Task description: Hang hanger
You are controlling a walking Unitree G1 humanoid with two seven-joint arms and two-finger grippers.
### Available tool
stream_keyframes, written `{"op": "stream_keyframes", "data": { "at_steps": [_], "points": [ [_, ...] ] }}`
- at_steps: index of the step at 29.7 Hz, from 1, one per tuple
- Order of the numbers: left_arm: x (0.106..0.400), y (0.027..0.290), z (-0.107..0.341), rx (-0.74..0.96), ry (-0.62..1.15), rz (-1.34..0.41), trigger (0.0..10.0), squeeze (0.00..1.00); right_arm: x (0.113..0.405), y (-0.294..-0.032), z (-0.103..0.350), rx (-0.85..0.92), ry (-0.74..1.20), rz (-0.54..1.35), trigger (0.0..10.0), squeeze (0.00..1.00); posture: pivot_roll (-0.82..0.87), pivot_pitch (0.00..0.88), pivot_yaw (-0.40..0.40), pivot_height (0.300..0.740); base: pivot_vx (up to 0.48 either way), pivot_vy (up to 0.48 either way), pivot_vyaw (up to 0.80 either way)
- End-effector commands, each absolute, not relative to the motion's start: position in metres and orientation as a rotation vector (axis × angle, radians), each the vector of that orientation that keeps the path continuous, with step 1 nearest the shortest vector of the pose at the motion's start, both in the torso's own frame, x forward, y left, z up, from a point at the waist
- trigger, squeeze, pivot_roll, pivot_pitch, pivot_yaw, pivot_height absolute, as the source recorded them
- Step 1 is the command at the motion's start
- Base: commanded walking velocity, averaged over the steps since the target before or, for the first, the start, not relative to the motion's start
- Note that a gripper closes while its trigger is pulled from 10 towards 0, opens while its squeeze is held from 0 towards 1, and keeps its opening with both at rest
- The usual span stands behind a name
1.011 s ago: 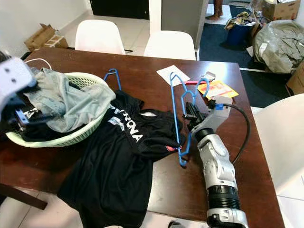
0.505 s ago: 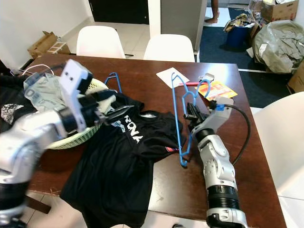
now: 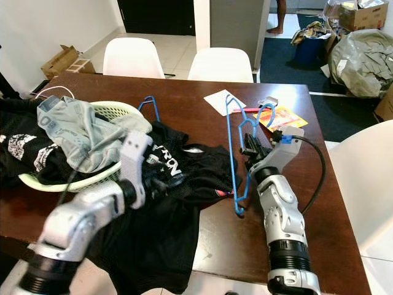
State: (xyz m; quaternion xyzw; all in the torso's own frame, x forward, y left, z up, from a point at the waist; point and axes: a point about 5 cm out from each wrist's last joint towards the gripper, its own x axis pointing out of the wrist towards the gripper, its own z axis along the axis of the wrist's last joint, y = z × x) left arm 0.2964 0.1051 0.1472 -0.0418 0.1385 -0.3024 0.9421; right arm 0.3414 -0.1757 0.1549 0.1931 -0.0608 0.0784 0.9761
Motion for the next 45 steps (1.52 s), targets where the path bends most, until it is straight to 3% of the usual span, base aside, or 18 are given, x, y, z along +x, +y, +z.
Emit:
{"op": "stream_keyframes", "data": {
  "at_steps": [1,11,12,27,33,35,38,40,41,42,45],
  "points": [
    [0.297,0.106,0.136,-0.097,0.315,-0.590,10.0,0.00,0.342,-0.176,0.153,0.389,-0.118,0.149,10.0,0.00,0.05,0.096,0.028,0.740,0.000,0.000,0.00],
    [0.305,0.093,0.115,-0.111,0.402,-0.643,10.0,0.00,0.342,-0.177,0.152,0.388,-0.118,0.148,10.0,0.00,0.05,0.096,0.032,0.740,0.000,0.000,0.00],
    [0.304,0.091,0.111,-0.117,0.432,-0.653,0.0,0.00,0.342,-0.177,0.152,0.387,-0.119,0.146,10.0,0.00,0.05,0.096,0.031,0.740,0.000,0.000,0.00],
    [0.303,0.085,0.098,-0.111,0.525,-0.723,0.0,0.00,0.343,-0.176,0.151,0.390,-0.117,0.142,10.0,0.00,0.05,0.095,0.039,0.740,0.000,0.000,0.00],
    [0.314,0.098,0.117,-0.132,0.421,-0.660,0.0,0.00,0.343,-0.175,0.150,0.395,-0.114,0.141,10.0,0.00,0.05,0.087,0.038,0.740,0.000,0.000,0.00],
    [0.330,0.128,0.163,-0.163,0.232,-0.546,0.0,0.00,0.343,-0.175,0.149,0.399,-0.112,0.141,10.0,0.00,0.06,0.085,0.037,0.740,0.000,0.000,0.00],
    [0.332,0.135,0.176,-0.177,0.184,-0.527,0.0,0.00,0.343,-0.175,0.149,0.400,-0.112,0.141,10.0,0.00,0.06,0.085,0.037,0.740,0.000,0.000,0.00],
    [0.342,0.177,0.254,-0.104,-0.078,-0.399,0.0,0.00,0.343,-0.174,0.148,0.405,-0.109,0.142,10.0,0.00,0.07,0.081,0.035,0.740,0.000,0.000,0.00],
    [0.342,0.177,0.254,-0.104,-0.078,-0.399,0.0,0.00,0.343,-0.174,0.148,0.405,-0.109,0.142,10.0,0.00,0.07,0.081,0.035,0.740,0.000,0.000,0.00],
    [0.340,0.196,0.296,-0.068,-0.213,-0.340,0.0,0.00,0.343,-0.174,0.148,0.407,-0.108,0.143,10.0,0.00,0.07,0.076,0.034,0.740,0.000,0.000,0.00],
    [0.334,0.210,0.330,-0.035,-0.324,-0.298,0.0,0.00,0.344,-0.174,0.148,0.408,-0.107,0.144,10.0,0.00,0.07,0.076,0.034,0.740,0.000,0.000,0.00]
  ]
}}
